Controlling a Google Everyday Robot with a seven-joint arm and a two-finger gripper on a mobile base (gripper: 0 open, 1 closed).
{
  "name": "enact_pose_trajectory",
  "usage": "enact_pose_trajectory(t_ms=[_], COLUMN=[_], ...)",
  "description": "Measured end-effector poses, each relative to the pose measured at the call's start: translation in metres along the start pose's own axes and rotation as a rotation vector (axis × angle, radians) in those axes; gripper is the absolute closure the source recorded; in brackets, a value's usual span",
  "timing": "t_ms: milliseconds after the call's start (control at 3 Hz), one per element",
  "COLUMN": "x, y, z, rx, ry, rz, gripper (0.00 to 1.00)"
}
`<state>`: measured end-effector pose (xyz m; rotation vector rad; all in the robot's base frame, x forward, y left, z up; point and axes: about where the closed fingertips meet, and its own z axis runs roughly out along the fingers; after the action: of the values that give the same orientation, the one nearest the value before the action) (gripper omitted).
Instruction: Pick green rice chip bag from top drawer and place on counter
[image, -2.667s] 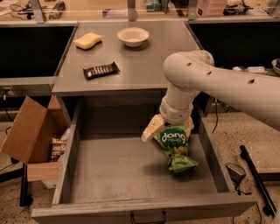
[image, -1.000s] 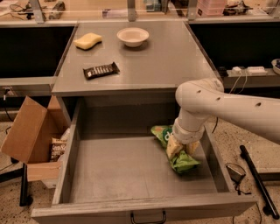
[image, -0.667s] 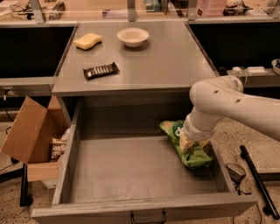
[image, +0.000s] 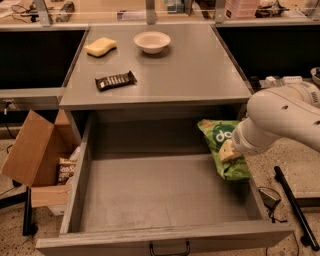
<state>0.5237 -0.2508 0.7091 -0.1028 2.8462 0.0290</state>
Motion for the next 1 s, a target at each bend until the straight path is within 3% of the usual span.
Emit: enact_pose_trajectory(t_ms=[333, 667, 1000], x=[-0.021, -0.024, -0.037], y=[-0.008, -0.009, -0.014], z=[-0.037, -0.041, -0.059], rx=[0.017, 0.015, 0.006], ry=[-0.08, -0.093, -0.153], rz=[-0.01, -0.008, 0.0], gripper=[1.0, 1.0, 1.0])
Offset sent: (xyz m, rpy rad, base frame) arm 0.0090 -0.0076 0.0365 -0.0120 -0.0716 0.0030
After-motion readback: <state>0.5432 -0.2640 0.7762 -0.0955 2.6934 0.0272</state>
